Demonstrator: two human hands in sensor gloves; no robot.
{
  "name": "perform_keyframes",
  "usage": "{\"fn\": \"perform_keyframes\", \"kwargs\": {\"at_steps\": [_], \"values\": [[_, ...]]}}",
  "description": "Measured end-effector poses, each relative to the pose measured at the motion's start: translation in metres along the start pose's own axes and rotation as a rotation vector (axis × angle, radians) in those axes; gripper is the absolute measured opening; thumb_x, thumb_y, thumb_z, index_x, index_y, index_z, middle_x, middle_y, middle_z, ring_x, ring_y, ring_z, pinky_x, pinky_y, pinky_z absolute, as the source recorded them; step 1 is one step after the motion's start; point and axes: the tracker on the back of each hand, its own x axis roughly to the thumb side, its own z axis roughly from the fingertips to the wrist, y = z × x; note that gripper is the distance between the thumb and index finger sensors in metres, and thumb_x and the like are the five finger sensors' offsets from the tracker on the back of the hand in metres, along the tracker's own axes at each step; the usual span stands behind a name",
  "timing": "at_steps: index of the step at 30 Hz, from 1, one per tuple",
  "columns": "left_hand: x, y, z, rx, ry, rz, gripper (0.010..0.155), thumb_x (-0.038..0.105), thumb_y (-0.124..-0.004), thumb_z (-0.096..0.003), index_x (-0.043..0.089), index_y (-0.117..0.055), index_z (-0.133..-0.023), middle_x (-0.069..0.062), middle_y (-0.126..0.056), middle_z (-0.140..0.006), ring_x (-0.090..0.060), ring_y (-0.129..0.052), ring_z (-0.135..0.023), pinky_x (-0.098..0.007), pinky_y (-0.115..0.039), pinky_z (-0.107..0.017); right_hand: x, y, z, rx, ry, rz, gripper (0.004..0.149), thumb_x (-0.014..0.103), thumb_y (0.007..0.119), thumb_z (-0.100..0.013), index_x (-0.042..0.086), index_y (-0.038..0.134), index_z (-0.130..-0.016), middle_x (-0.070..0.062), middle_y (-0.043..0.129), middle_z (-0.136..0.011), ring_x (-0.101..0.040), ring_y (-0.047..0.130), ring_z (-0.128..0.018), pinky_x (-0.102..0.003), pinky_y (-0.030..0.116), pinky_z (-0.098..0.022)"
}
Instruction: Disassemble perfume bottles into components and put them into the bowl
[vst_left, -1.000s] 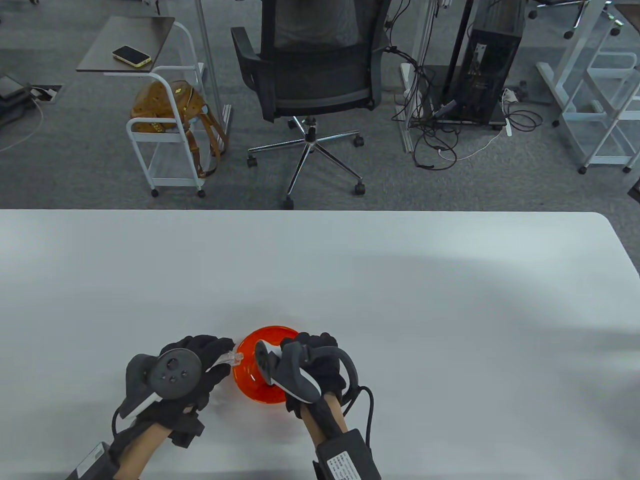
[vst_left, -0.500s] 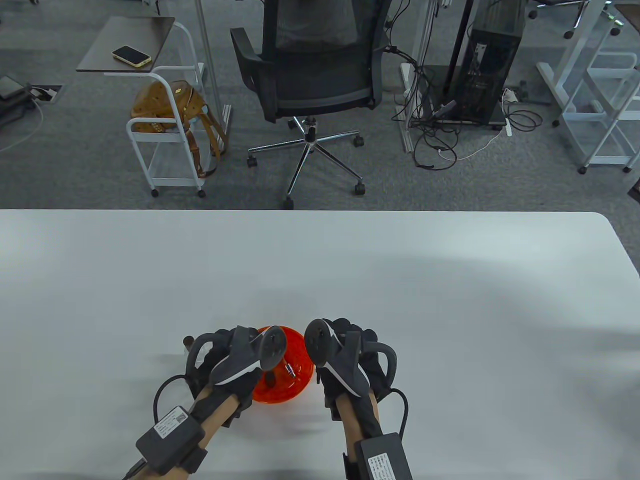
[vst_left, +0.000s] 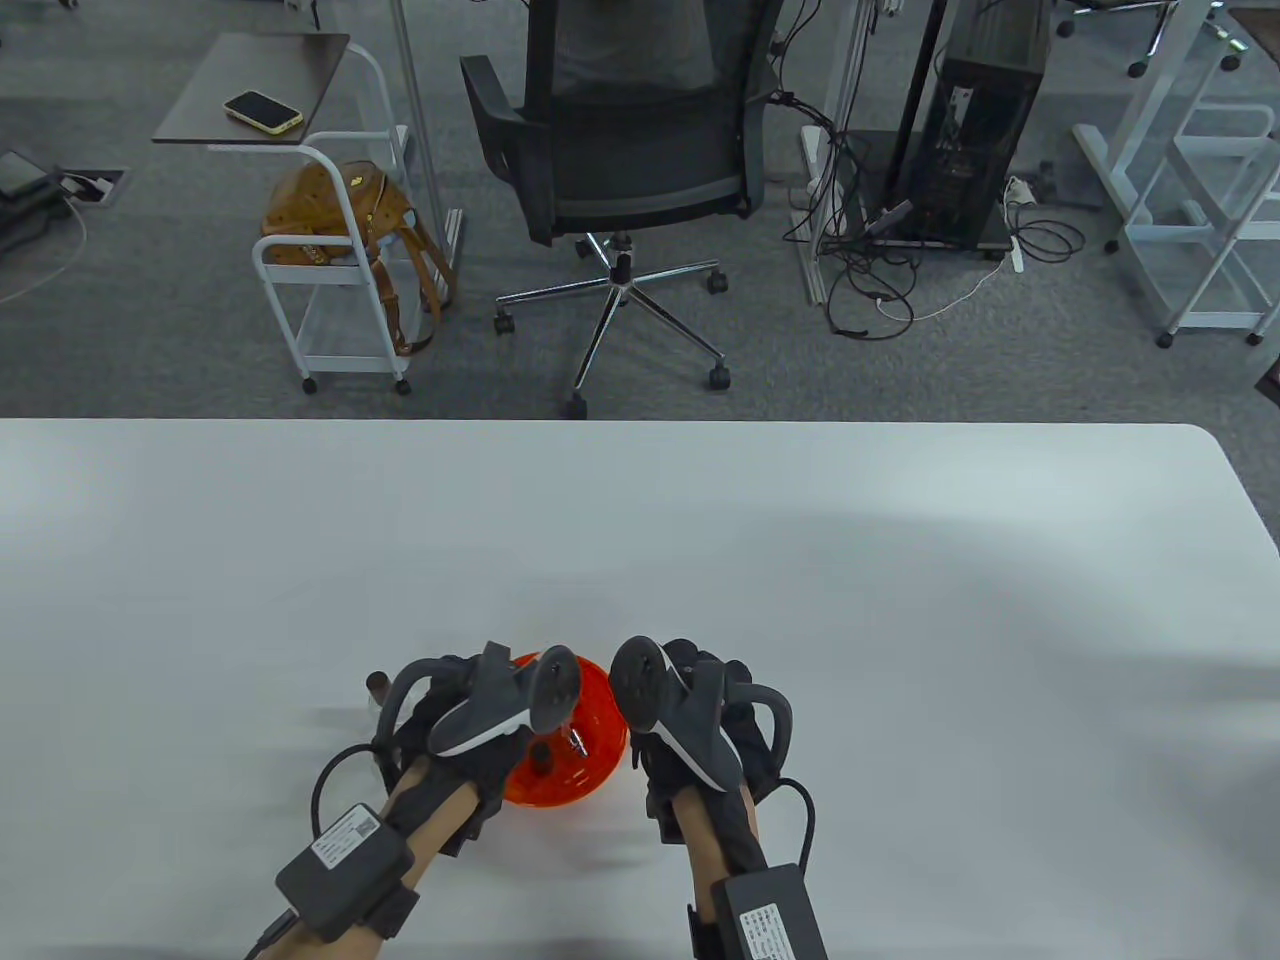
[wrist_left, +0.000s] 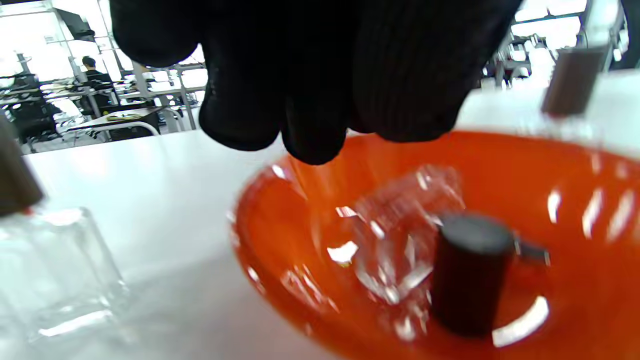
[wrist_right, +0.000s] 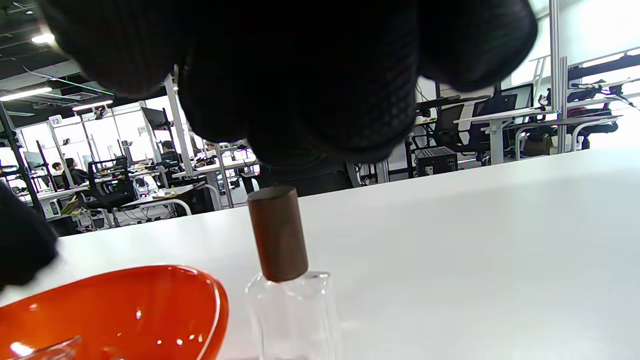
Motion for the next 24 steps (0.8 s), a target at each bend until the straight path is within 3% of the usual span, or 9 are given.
{"fn": "perform_keyframes", "kwargs": {"at_steps": [4,6,9,11,18,21,24], "values": [[-0.070,0.031,0.021,0.111,0.096,0.161,0.057,0.038,-0.090,-0.0405,0.026,-0.088,-0.096,-0.006,-0.100,-0.093,-0.031,-0.099,-0.079,-0.056,-0.068,-0.067,0.002,0.002,0.001,0.011,-0.007,0.000,0.047,0.052,0.077,-0.036,0.031,0.090,-0.076,0.005,0.102,-0.071,-0.009,0.106,-0.042,-0.049,0.084,-0.051],[-0.106,0.034,0.029,0.160,0.136,0.258,0.056,0.038,-0.090,-0.0408,0.025,-0.088,-0.096,-0.007,-0.100,-0.093,-0.032,-0.099,-0.078,-0.057,-0.069,-0.066,0.004,0.003,0.001,0.018,-0.013,0.005,0.047,0.052,0.077,-0.036,0.031,0.090,-0.076,0.005,0.102,-0.071,-0.009,0.106,-0.042,-0.049,0.084,-0.051],[-0.147,0.023,0.034,0.172,0.185,0.371,0.058,0.037,-0.090,-0.0410,0.024,-0.086,-0.098,-0.009,-0.097,-0.095,-0.034,-0.098,-0.080,-0.058,-0.068,-0.066,0.006,0.005,0.002,0.027,-0.018,0.011,0.047,0.053,0.077,-0.036,0.031,0.090,-0.076,0.005,0.102,-0.071,-0.009,0.106,-0.043,-0.049,0.084,-0.051],[-0.170,0.000,0.033,0.121,0.200,0.451,0.061,0.037,-0.090,-0.0414,0.023,-0.082,-0.100,-0.009,-0.094,-0.098,-0.035,-0.096,-0.082,-0.059,-0.067,-0.067,0.008,0.007,0.002,0.035,-0.021,0.016,0.047,0.053,0.077,-0.036,0.031,0.090,-0.076,0.005,0.102,-0.071,-0.009,0.106,-0.043,-0.049,0.084,-0.051],[-0.178,-0.070,0.012,-0.123,0.146,0.572,0.066,0.037,-0.091,-0.0417,0.026,-0.074,-0.105,-0.009,-0.088,-0.103,-0.038,-0.093,-0.087,-0.060,-0.065,-0.068,0.011,0.012,0.002,0.057,-0.030,0.034,0.048,0.053,0.077,-0.036,0.031,0.090,-0.076,0.005,0.102,-0.070,-0.009,0.106,-0.043,-0.049,0.084,-0.051],[-0.175,-0.086,0.006,-0.146,0.140,0.550,0.066,0.039,-0.092,-0.0402,0.027,-0.076,-0.103,-0.009,-0.090,-0.102,-0.037,-0.092,-0.085,-0.060,-0.065,-0.067,0.013,0.013,0.003,0.064,-0.036,0.037,0.048,0.053,0.077,-0.036,0.032,0.090,-0.076,0.005,0.102,-0.070,-0.009,0.106,-0.043,-0.049,0.084,-0.051],[-0.174,-0.089,0.005,-0.085,0.139,0.546,0.063,0.042,-0.093,-0.0379,0.031,-0.082,-0.099,-0.006,-0.093,-0.099,-0.035,-0.092,-0.080,-0.059,-0.066,-0.066,0.014,0.013,0.003,0.067,-0.043,0.034,0.048,0.053,0.076,-0.036,0.032,0.090,-0.076,0.005,0.102,-0.071,-0.009,0.106,-0.043,-0.049,0.084,-0.051]]}}
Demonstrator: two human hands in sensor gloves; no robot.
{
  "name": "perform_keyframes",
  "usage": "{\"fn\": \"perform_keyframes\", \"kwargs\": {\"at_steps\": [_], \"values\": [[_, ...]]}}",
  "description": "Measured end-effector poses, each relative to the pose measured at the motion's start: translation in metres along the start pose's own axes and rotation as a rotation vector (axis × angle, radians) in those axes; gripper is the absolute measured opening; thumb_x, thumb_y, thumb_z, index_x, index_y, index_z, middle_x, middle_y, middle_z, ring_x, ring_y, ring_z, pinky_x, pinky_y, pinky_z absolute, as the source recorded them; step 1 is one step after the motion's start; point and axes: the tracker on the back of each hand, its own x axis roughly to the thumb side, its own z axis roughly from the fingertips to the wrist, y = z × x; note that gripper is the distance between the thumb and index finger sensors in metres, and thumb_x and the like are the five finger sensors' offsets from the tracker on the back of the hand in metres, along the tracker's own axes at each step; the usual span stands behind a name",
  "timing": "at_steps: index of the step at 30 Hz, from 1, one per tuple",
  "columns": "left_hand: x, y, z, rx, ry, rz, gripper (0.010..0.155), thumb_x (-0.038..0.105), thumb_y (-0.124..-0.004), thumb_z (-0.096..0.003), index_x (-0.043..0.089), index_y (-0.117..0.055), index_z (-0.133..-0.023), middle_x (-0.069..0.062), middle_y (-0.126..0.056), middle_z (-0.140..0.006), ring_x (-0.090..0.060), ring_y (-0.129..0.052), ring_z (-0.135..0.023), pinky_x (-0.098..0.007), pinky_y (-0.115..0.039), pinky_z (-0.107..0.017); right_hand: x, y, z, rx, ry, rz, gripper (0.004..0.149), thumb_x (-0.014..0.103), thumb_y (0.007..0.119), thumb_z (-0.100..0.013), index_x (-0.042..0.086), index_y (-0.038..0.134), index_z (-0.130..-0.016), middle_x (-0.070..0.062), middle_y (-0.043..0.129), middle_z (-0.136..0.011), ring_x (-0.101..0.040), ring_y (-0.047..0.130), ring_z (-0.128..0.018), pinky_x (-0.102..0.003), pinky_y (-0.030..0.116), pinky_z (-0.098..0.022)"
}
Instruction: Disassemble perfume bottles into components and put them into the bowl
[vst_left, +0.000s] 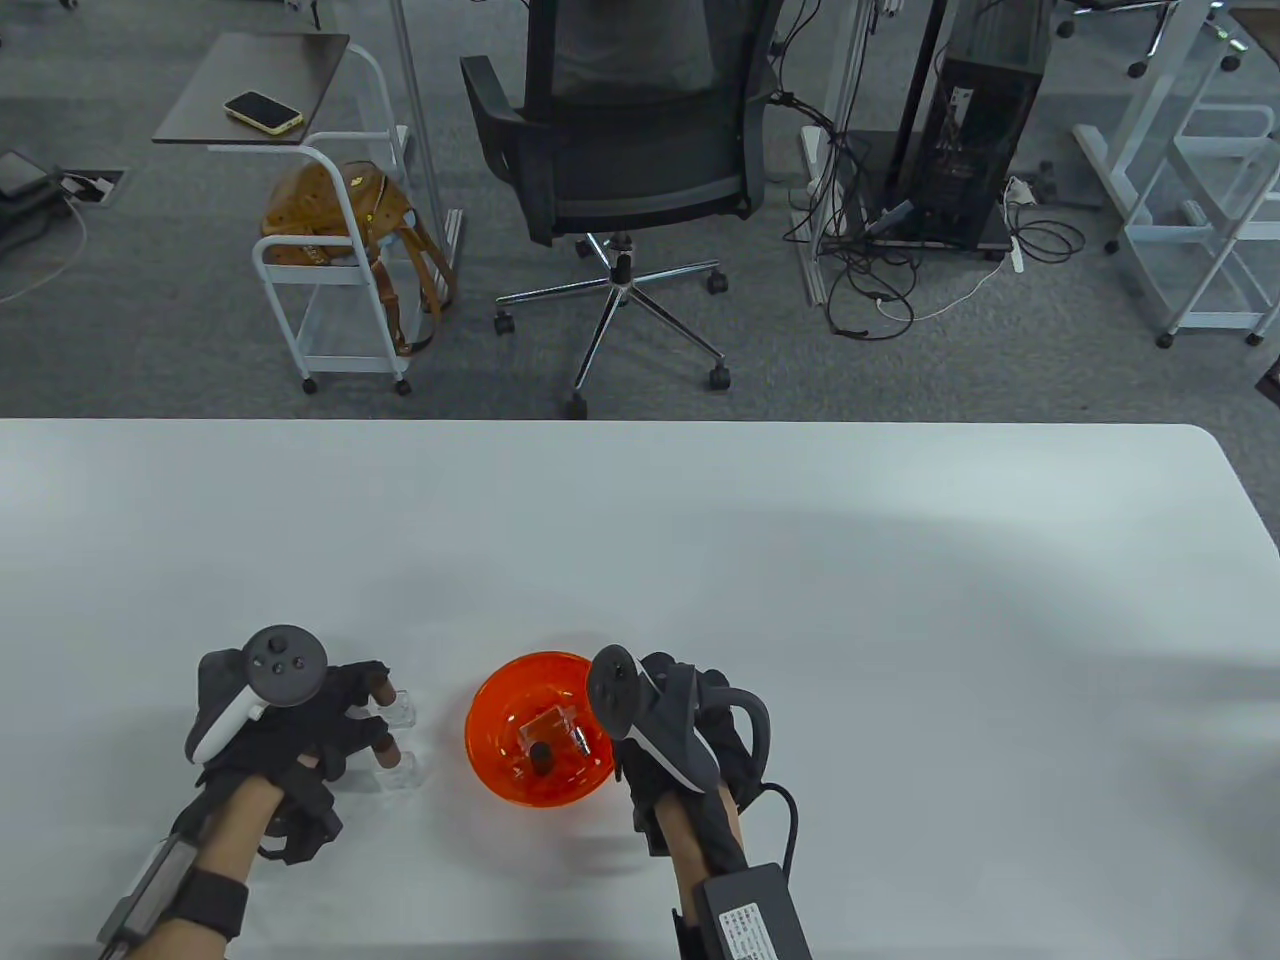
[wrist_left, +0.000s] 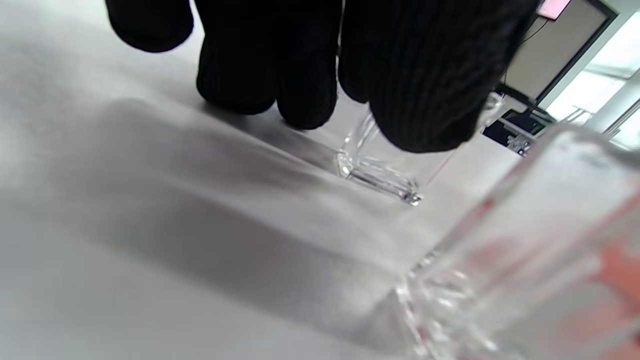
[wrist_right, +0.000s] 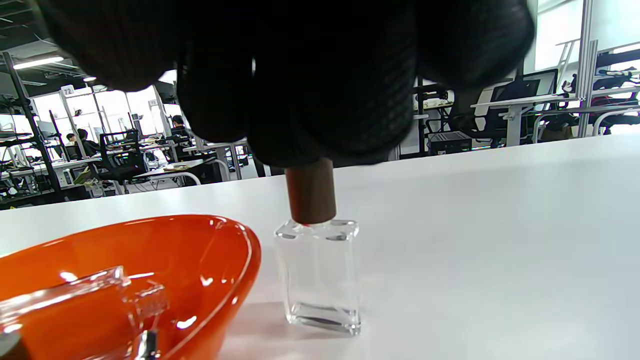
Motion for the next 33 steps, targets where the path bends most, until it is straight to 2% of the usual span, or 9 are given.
{"fn": "perform_keyframes", "kwargs": {"at_steps": [3,7,12,16,20,24,33], "values": [[-0.001,0.001,0.001,0.039,-0.016,0.008,0.054,0.043,-0.093,-0.0375,0.034,-0.090,-0.090,-0.006,-0.097,-0.095,-0.035,-0.096,-0.077,-0.060,-0.067,-0.066,0.001,0.001,0.000,0.002,-0.006,-0.009,0.048,0.053,0.076,-0.036,0.032,0.090,-0.076,0.005,0.102,-0.071,-0.009,0.106,-0.043,-0.049,0.084,-0.051],[0.001,0.013,0.007,0.094,-0.048,0.080,0.054,0.043,-0.092,-0.0391,0.031,-0.087,-0.092,-0.007,-0.100,-0.093,-0.037,-0.100,-0.078,-0.060,-0.070,-0.064,0.003,0.003,0.000,0.011,-0.013,-0.011,0.048,0.053,0.076,-0.036,0.032,0.089,-0.076,0.005,0.102,-0.071,-0.009,0.106,-0.043,-0.049,0.084,-0.051],[0.029,0.040,0.030,0.230,-0.163,0.120,0.054,0.042,-0.091,-0.0401,0.026,-0.087,-0.092,-0.006,-0.103,-0.089,-0.034,-0.101,-0.077,-0.058,-0.072,-0.063,0.006,0.001,0.001,0.007,-0.025,-0.019,0.048,0.053,0.076,-0.036,0.032,0.090,-0.076,0.005,0.102,-0.071,-0.009,0.106,-0.043,-0.049,0.084,-0.051],[0.059,0.049,0.053,0.285,-0.288,0.148,0.054,0.042,-0.090,-0.0411,0.026,-0.086,-0.093,-0.006,-0.101,-0.089,-0.034,-0.099,-0.078,-0.059,-0.071,-0.064,0.012,-0.001,0.004,-0.002,-0.044,-0.024,0.048,0.053,0.076,-0.036,0.032,0.090,-0.076,0.005,0.102,-0.071,-0.009,0.106,-0.043,-0.049,0.084,-0.051],[0.081,0.043,0.068,0.276,-0.377,0.123,0.054,0.041,-0.090,-0.0412,0.026,-0.086,-0.093,-0.007,-0.101,-0.089,-0.034,-0.099,-0.078,-0.058,-0.071,-0.064,0.020,-0.004,0.007,-0.011,-0.075,-0.056,0.048,0.053,0.076,-0.036,0.032,0.089,-0.076,0.006,0.102,-0.071,-0.009,0.106,-0.044,-0.049,0.084,-0.052],[0.093,0.029,0.071,0.240,-0.415,0.062,0.054,0.041,-0.090,-0.0413,0.026,-0.086,-0.093,-0.006,-0.101,-0.089,-0.034,-0.099,-0.078,-0.058,-0.071,-0.064,0.027,-0.008,0.011,-0.028,-0.110,-0.096,0.048,0.053,0.075,-0.036,0.033,0.088,-0.077,0.006,0.101,-0.072,-0.008,0.106,-0.045,-0.048,0.084,-0.053],[0.102,0.014,0.069,0.201,-0.432,-0.011,0.054,0.041,-0.090,-0.0409,0.026,-0.087,-0.093,-0.006,-0.101,-0.088,-0.034,-0.099,-0.077,-0.058,-0.071,-0.064,0.046,-0.024,0.024,-0.068,-0.282,-0.388,0.058,0.055,0.077,-0.034,0.035,0.076,-0.088,0.006,0.090,-0.087,-0.009,0.103,-0.059,-0.050,0.079,-0.060]]}}
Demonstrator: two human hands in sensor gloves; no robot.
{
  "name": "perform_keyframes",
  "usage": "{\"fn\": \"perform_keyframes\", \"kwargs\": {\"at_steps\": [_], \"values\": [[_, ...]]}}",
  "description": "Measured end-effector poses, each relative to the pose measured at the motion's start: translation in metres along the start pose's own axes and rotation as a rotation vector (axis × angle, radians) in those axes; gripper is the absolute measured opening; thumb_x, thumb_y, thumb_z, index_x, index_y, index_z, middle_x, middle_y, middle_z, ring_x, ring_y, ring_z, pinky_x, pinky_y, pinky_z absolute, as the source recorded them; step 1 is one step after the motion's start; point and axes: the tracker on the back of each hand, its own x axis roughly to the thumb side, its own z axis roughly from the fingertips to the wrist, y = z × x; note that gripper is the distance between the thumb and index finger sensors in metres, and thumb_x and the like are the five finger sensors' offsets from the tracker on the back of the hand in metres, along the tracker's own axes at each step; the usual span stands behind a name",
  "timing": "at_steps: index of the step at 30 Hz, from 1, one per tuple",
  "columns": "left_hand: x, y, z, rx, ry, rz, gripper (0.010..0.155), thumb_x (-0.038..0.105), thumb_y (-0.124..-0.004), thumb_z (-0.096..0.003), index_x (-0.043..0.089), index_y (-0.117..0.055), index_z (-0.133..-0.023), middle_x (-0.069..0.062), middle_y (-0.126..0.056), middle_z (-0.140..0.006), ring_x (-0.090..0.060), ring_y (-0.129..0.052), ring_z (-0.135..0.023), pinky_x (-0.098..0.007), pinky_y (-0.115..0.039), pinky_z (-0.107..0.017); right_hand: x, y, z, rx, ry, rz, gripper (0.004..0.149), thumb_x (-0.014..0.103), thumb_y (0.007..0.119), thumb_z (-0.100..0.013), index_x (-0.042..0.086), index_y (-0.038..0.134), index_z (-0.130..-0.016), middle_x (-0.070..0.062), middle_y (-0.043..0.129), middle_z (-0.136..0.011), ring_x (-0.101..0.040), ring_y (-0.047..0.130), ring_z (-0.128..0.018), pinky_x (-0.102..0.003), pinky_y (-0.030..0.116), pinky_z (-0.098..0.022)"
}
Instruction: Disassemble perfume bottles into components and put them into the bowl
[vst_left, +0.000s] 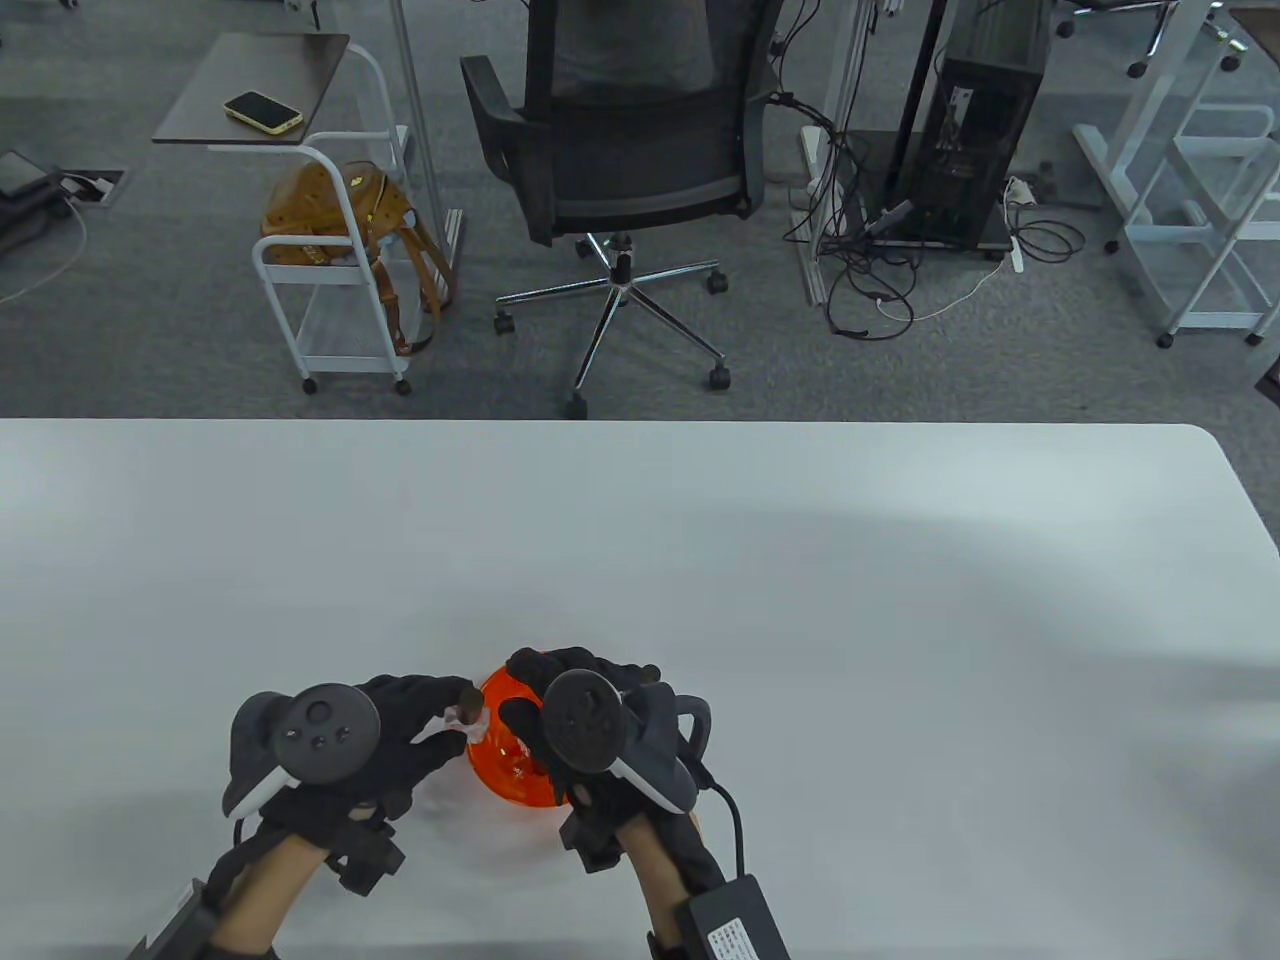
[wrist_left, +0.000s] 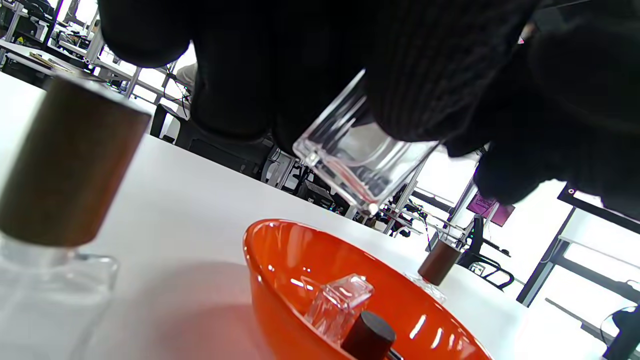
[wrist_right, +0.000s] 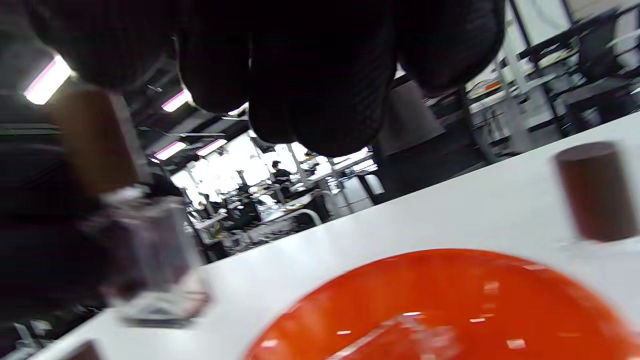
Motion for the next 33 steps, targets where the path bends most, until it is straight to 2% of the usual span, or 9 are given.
{"fn": "perform_keyframes", "kwargs": {"at_steps": [4,13,20,23,25,29,33], "values": [[0.002,-0.002,0.000,-0.009,-0.009,-0.011,0.054,0.041,-0.091,-0.0409,0.026,-0.088,-0.092,-0.006,-0.101,-0.088,-0.034,-0.099,-0.077,-0.058,-0.070,-0.064,0.014,0.006,0.003,-0.031,-0.050,0.026,0.061,0.055,0.081,-0.032,0.034,0.074,-0.090,0.007,0.089,-0.088,-0.008,0.103,-0.058,-0.049,0.080,-0.059],[0.006,-0.006,0.000,-0.028,-0.018,-0.057,0.054,0.041,-0.091,-0.0405,0.026,-0.089,-0.092,-0.006,-0.102,-0.087,-0.034,-0.099,-0.077,-0.058,-0.070,-0.064,0.027,0.019,0.006,-0.076,-0.079,0.138,0.054,0.051,0.085,-0.031,0.034,0.080,-0.082,0.008,0.095,-0.077,-0.005,0.105,-0.049,-0.047,0.083,-0.055],[0.003,-0.002,0.001,0.003,0.014,-0.064,0.054,0.041,-0.090,-0.0407,0.024,-0.088,-0.092,-0.007,-0.102,-0.087,-0.034,-0.100,-0.076,-0.058,-0.071,-0.063,0.013,-0.005,0.004,-0.146,-0.006,-0.047,0.053,0.048,0.085,-0.033,0.033,0.077,-0.084,0.006,0.092,-0.080,-0.006,0.103,-0.050,-0.047,0.082,-0.056],[-0.002,0.000,0.001,0.015,0.038,-0.055,0.054,0.041,-0.090,-0.0410,0.024,-0.087,-0.092,-0.007,-0.103,-0.088,-0.034,-0.101,-0.077,-0.058,-0.071,-0.063,-0.002,-0.012,0.000,-0.100,0.037,0.048,0.054,0.043,0.086,-0.035,0.031,0.076,-0.086,0.003,0.089,-0.086,-0.007,0.103,-0.051,-0.049,0.082,-0.055],[-0.004,0.001,0.001,0.021,0.049,-0.039,0.054,0.041,-0.090,-0.0414,0.024,-0.086,-0.092,-0.008,-0.103,-0.088,-0.034,-0.102,-0.076,-0.058,-0.072,-0.063,-0.011,-0.007,-0.003,-0.009,0.072,0.180,0.054,0.042,0.087,-0.035,0.031,0.077,-0.086,0.002,0.090,-0.086,-0.007,0.103,-0.050,-0.049,0.083,-0.054],[-0.006,0.001,0.001,0.020,0.055,-0.030,0.054,0.040,-0.089,-0.0417,0.023,-0.086,-0.093,-0.008,-0.104,-0.088,-0.034,-0.102,-0.076,-0.058,-0.072,-0.063,-0.019,0.017,-0.006,0.157,0.091,0.386,0.051,0.045,0.089,-0.033,0.031,0.084,-0.082,0.003,0.095,-0.080,-0.008,0.105,-0.046,-0.050,0.083,-0.053],[-0.005,0.001,0.000,0.010,0.053,-0.032,0.054,0.040,-0.089,-0.0419,0.023,-0.085,-0.093,-0.008,-0.104,-0.088,-0.034,-0.102,-0.076,-0.058,-0.072,-0.063,-0.018,0.042,-0.006,0.254,0.098,0.512,0.052,0.045,0.090,-0.032,0.031,0.085,-0.082,0.002,0.095,-0.079,-0.008,0.103,-0.045,-0.051,0.083,-0.053]]}}
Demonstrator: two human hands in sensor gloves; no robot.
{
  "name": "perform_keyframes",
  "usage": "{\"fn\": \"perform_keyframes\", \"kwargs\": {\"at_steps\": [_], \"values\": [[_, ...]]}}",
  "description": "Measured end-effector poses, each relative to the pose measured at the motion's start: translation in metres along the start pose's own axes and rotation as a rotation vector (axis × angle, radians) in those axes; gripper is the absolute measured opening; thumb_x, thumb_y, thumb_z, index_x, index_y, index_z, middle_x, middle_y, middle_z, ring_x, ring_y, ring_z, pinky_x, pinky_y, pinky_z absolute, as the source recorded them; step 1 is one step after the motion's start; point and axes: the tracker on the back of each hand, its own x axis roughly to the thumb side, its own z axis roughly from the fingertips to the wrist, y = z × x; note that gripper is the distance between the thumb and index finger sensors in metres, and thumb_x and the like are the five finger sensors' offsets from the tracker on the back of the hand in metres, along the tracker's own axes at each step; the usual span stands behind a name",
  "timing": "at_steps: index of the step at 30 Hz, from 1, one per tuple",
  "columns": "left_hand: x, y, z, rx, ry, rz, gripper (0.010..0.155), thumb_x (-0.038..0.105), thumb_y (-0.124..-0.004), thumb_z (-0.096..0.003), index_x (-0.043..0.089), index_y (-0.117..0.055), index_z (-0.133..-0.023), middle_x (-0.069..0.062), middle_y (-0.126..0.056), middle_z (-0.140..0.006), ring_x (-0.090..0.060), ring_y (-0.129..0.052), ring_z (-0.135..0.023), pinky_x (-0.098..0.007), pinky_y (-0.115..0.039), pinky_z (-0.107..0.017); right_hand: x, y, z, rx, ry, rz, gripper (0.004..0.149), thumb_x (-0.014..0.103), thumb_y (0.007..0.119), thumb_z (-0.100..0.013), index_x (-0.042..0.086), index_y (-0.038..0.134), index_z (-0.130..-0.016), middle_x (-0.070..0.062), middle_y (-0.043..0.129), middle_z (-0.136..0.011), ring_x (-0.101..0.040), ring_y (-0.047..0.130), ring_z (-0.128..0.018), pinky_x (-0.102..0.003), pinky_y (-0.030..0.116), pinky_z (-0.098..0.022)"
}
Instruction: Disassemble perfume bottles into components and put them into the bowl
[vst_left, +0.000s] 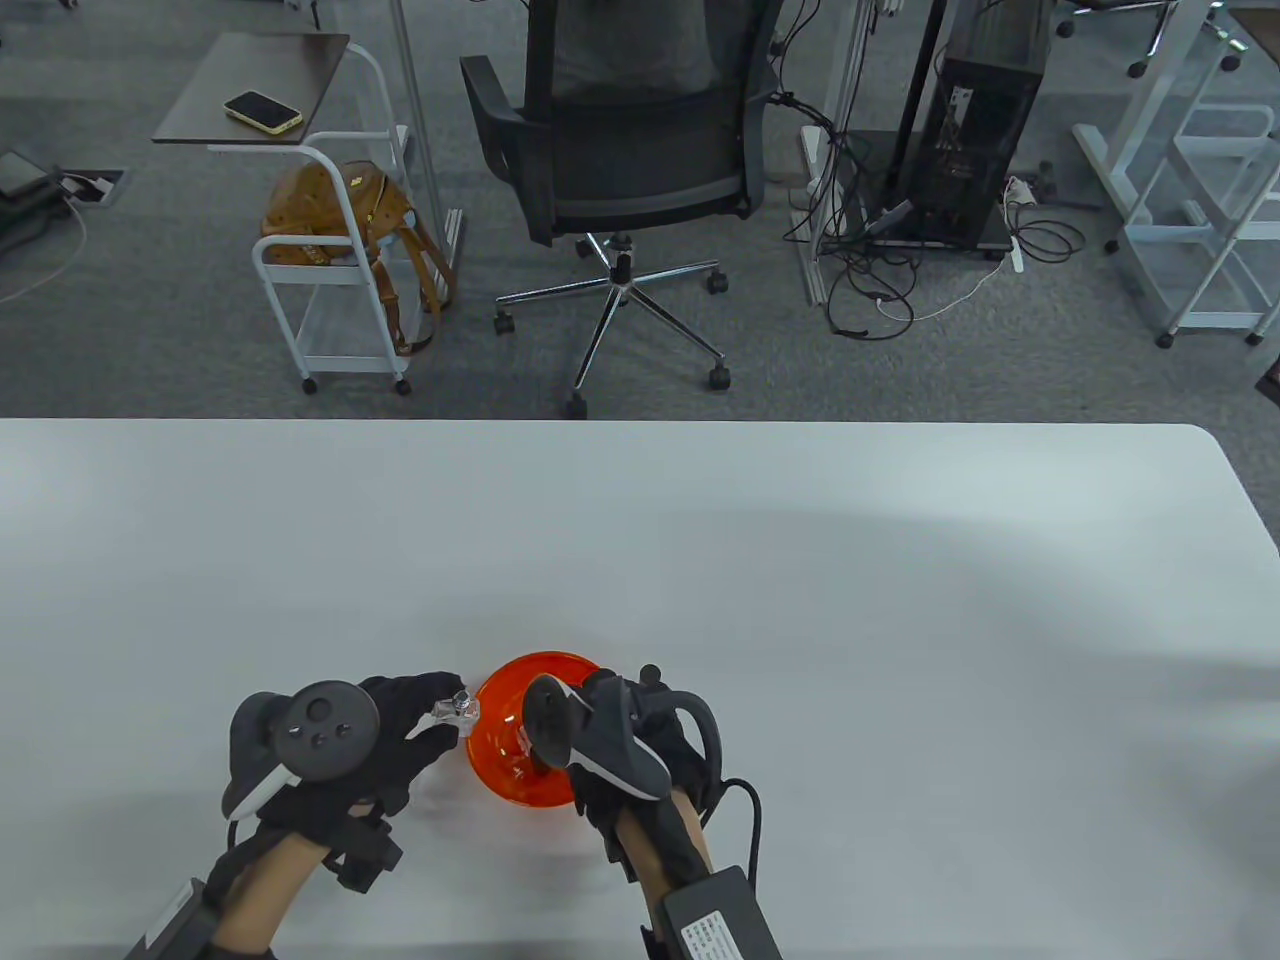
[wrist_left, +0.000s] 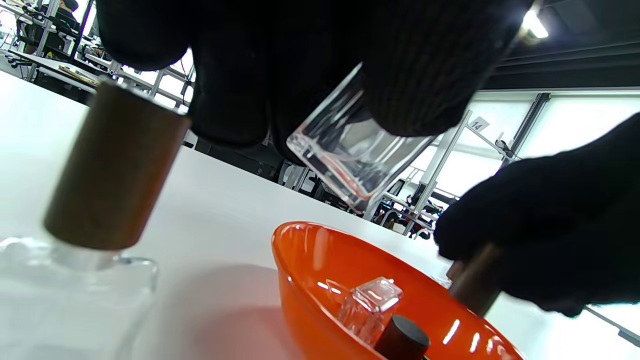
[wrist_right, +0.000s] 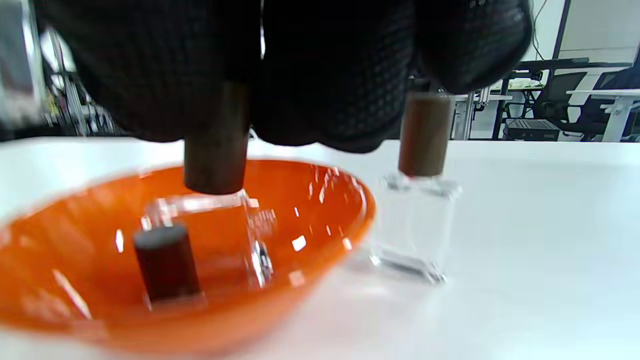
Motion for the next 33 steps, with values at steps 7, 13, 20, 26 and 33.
{"fn": "perform_keyframes", "kwargs": {"at_steps": [7,13,20,26,33], "values": [[0.000,0.000,0.000,-0.011,0.002,-0.003,0.054,0.040,-0.089,-0.0420,0.023,-0.085,-0.093,-0.008,-0.104,-0.087,-0.034,-0.101,-0.076,-0.058,-0.071,-0.063,0.020,0.023,-0.007,0.012,0.010,0.146,0.056,0.045,0.092,-0.029,0.029,0.085,-0.082,0.003,0.098,-0.077,-0.007,0.104,-0.039,-0.049,0.085,-0.049],[0.001,-0.001,0.000,-0.018,0.004,0.006,0.054,0.040,-0.089,-0.0420,0.022,-0.085,-0.093,-0.009,-0.104,-0.087,-0.035,-0.101,-0.076,-0.059,-0.071,-0.063,0.018,0.021,-0.008,-0.003,0.029,0.121,0.056,0.044,0.091,-0.030,0.028,0.084,-0.083,0.003,0.099,-0.076,-0.006,0.104,-0.037,-0.049,0.085,-0.048],[0.006,-0.005,0.000,-0.045,-0.015,-0.022,0.054,0.040,-0.088,-0.0422,0.023,-0.085,-0.093,-0.009,-0.102,-0.088,-0.035,-0.100,-0.076,-0.059,-0.070,-0.063,-0.002,-0.008,0.002,-0.099,0.062,-0.112,0.052,0.047,0.084,-0.034,0.030,0.083,-0.084,0.004,0.097,-0.078,-0.008,0.105,-0.044,-0.049,0.084,-0.051],[0.012,-0.009,-0.001,-0.057,-0.034,-0.062,0.054,0.040,-0.089,-0.0417,0.023,-0.086,-0.093,-0.008,-0.103,-0.087,-0.035,-0.100,-0.076,-0.059,-0.070,-0.063,0.005,-0.024,0.009,-0.112,-0.077,-0.494,0.057,0.052,0.080,-0.034,0.032,0.077,-0.088,0.005,0.092,-0.084,-0.009,0.104,-0.053,-0.049,0.082,-0.056],[0.020,-0.014,0.000,-0.069,-0.058,-0.116,0.054,0.040,-0.090,-0.0410,0.022,-0.088,-0.092,-0.009,-0.102,-0.086,-0.035,-0.100,-0.076,-0.059,-0.070,-0.063,0.022,-0.020,0.011,-0.257,-0.024,-0.404,0.046,0.054,0.079,-0.033,0.032,0.089,-0.071,0.009,0.103,-0.058,-0.004,0.107,-0.031,-0.045,0.088,-0.046]]}}
